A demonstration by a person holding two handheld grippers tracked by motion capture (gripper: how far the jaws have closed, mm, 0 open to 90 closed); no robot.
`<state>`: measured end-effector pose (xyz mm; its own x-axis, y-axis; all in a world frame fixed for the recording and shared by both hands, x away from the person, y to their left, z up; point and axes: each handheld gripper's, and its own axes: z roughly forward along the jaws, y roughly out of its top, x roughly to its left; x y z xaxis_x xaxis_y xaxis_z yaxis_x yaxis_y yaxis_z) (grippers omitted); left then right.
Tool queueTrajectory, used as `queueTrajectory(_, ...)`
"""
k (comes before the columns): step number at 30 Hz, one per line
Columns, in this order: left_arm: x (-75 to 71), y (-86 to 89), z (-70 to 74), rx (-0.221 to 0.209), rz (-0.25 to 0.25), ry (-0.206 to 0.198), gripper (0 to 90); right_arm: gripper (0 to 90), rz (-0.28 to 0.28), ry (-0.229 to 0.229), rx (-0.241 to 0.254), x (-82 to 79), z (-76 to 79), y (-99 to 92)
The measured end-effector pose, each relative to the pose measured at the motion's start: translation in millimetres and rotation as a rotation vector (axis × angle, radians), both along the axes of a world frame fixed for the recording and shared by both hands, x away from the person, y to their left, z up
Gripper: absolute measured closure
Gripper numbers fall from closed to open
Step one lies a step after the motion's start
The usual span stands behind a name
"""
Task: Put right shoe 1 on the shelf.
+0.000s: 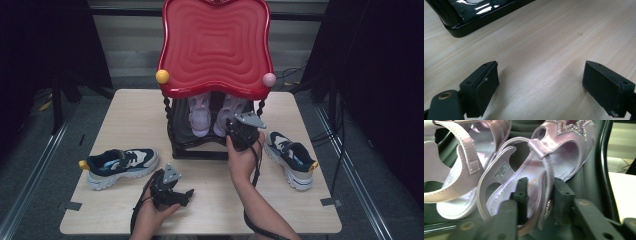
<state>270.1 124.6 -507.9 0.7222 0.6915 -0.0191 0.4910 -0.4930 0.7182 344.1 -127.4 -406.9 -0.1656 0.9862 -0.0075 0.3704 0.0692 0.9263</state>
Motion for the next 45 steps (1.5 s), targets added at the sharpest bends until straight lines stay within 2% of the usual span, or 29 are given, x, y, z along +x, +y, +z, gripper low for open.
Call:
queueTrajectory(7,0.6,-0.1,0.3,0.006,-0.005,-0.003,13.1,79.9,0.024,-0.017,-0.056,3.4,1.3,-0.7)
queueTrajectory(13,0.6,-0.1,0.4,0.010,-0.005,-0.002,13.1,81.8,0.066,-0.048,-0.080,5.5,1.1,-1.6)
queueTrajectory(17,0.6,-0.3,0.3,0.008,-0.004,-0.002,13.1,82.2,0.112,-0.081,-0.123,9.9,2.0,1.0)
queueTrajectory(23,0.4,-1.0,-0.2,-0.005,0.005,-0.003,13.1,82.4,0.140,-0.082,-0.129,15.4,2.6,1.6)
queueTrajectory(25,0.4,-1.0,-0.1,-0.004,0.004,-0.003,13.1,82.4,0.159,-0.094,-0.166,16.6,2.7,2.2)
queueTrajectory(27,0.3,-1.3,-0.2,-0.006,0.005,-0.002,13.1,82.4,0.164,-0.098,-0.165,16.8,2.8,1.9)
queueTrajectory(29,0.4,-1.1,-0.1,-0.004,0.004,-0.003,13.1,81.4,0.154,-0.089,-0.141,16.9,2.6,1.7)
queueTrajectory(31,0.4,-1.3,-0.2,-0.005,0.004,-0.002,13.1,79.0,0.153,-0.089,-0.149,16.7,2.6,1.8)
queueTrajectory(33,0.4,-1.3,-0.2,-0.005,0.004,-0.002,13.1,74.3,0.150,-0.088,-0.143,16.0,3.0,2.6)
queueTrajectory(35,0.5,-1.1,-0.1,-0.004,0.004,-0.002,13.1,68.3,0.143,-0.091,-0.159,14.4,4.1,4.1)
queueTrajectory(38,0.4,-1.3,-0.2,-0.005,0.004,-0.002,13.1,65.1,0.139,-0.085,-0.160,13.7,5.6,3.9)
queueTrajectory(42,0.5,-1.0,-0.1,-0.003,0.003,-0.003,13.1,62.4,0.143,-0.075,-0.126,12.9,9.0,-0.9)
queueTrajectory(44,0.5,-1.2,-0.2,-0.006,0.003,-0.002,13.1,61.7,0.150,-0.063,-0.127,12.4,12.1,-2.1)
queueTrajectory(45,0.5,-1.2,-0.2,-0.006,0.004,-0.002,13.1,61.6,0.150,-0.072,-0.131,11.7,15.0,-3.5)
